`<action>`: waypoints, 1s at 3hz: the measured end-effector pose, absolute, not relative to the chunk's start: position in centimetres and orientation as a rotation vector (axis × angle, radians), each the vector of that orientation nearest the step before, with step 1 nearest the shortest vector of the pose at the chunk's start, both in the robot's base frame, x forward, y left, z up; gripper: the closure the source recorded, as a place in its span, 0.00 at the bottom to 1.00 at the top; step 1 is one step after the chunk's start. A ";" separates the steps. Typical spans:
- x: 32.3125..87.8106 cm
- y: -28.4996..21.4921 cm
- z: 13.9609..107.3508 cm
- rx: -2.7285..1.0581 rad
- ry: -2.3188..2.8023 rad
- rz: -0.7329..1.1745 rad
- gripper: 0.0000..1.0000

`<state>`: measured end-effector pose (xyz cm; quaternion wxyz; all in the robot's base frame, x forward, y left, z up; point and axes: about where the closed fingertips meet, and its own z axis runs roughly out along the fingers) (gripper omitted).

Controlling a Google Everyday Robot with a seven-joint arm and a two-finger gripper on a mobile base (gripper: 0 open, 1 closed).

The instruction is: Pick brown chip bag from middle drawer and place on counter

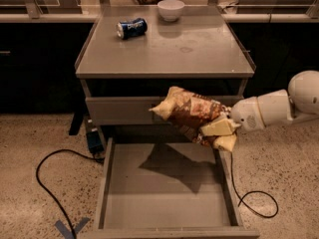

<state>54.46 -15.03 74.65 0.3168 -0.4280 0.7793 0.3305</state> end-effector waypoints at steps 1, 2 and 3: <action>57.1 -13.9 77.1 -1.127 1.956 1.092 1.00; 60.0 -12.9 79.0 -1.128 1.870 1.286 1.00; 61.2 -13.5 81.6 -1.142 1.814 1.248 1.00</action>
Offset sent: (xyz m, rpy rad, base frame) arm 0.1606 -0.0141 0.1823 0.4145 -0.1298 0.1815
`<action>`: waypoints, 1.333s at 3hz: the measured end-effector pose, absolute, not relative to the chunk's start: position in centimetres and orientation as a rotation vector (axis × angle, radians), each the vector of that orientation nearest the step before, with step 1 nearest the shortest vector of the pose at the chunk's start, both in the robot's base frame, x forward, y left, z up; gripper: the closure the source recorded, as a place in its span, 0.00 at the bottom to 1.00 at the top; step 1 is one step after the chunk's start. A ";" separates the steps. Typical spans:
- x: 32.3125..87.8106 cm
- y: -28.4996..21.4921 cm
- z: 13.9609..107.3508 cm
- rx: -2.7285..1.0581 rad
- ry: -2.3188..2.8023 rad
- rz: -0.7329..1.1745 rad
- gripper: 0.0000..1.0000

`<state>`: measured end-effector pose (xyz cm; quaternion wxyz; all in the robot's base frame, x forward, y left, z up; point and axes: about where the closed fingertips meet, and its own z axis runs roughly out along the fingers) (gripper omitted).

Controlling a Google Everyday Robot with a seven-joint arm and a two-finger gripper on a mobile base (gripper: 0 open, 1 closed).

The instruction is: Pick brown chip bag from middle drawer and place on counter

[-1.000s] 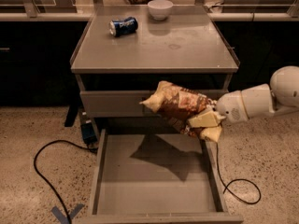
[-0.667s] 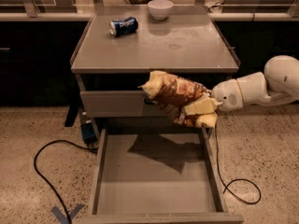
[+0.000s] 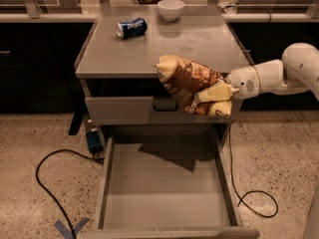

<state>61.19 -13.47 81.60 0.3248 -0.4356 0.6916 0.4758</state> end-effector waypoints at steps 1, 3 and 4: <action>61.2 -13.5 81.6 -1.142 1.814 1.248 1.00; 67.0 -16.2 86.9 -1.143 1.716 1.017 1.00; 69.4 -17.1 89.8 -1.166 1.662 0.901 1.00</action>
Offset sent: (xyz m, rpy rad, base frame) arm 0.0718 -0.0456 0.0627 -0.0561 -0.2488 -0.1402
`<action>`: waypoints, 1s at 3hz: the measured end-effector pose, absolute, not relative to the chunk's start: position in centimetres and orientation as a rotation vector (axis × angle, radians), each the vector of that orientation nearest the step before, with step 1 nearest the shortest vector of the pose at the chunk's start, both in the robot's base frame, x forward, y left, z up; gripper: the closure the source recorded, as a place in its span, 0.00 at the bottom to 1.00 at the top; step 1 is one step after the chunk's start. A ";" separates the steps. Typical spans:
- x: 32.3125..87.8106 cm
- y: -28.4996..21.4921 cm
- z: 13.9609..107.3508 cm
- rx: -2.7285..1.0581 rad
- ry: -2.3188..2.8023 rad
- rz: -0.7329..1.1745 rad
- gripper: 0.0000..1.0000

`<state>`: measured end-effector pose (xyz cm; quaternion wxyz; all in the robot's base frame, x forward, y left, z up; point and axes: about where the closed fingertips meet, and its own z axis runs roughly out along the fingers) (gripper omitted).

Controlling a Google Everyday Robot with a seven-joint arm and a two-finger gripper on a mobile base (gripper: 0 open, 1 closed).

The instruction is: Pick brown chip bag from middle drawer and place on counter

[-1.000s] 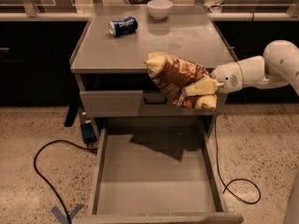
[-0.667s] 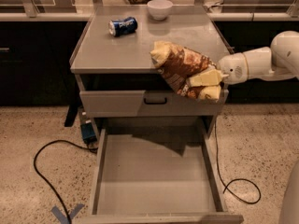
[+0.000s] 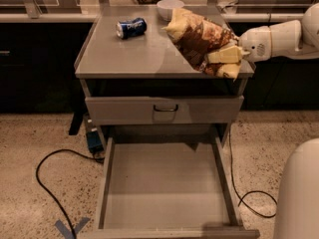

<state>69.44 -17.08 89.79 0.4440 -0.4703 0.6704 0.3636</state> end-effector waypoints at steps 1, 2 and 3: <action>70.9 -17.4 91.7 -1.174 1.617 0.846 1.00; 72.2 -16.7 92.3 -1.167 1.570 0.870 1.00; 74.9 -13.6 90.2 -1.136 1.547 0.974 1.00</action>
Offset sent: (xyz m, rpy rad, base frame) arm 0.0653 -0.0102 0.0420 0.0878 -0.1095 0.0185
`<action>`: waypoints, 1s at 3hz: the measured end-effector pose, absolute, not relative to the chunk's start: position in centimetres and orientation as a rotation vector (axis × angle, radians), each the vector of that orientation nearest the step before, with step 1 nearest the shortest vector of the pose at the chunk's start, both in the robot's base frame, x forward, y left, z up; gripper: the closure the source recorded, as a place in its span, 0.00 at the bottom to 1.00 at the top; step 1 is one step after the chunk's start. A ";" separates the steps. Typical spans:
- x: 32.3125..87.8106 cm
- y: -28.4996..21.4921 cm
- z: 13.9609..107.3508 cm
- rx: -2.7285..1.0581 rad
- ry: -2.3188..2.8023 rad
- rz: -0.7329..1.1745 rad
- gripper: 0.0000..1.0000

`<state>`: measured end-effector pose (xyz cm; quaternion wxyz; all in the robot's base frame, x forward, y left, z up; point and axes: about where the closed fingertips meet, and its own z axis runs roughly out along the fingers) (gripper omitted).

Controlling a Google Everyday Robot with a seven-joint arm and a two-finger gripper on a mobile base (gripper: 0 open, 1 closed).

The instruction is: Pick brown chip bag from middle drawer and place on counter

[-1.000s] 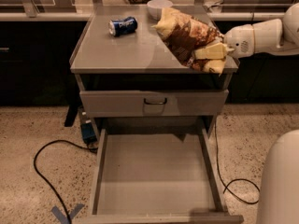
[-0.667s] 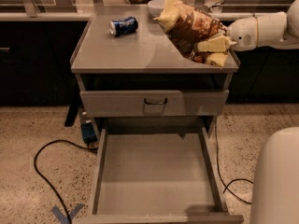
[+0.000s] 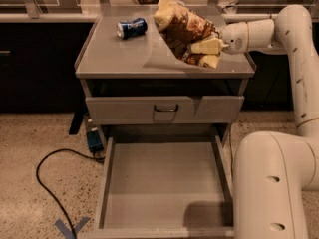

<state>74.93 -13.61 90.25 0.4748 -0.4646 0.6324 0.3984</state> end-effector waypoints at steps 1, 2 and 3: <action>78.3 -10.1 86.4 -1.080 1.581 1.042 1.00; 80.4 -9.0 85.0 -1.024 1.633 1.029 1.00; 80.4 -9.0 85.3 -1.024 1.633 1.029 1.00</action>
Offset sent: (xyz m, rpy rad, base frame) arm 0.1683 0.0335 -0.0718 0.0228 0.1702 -0.2092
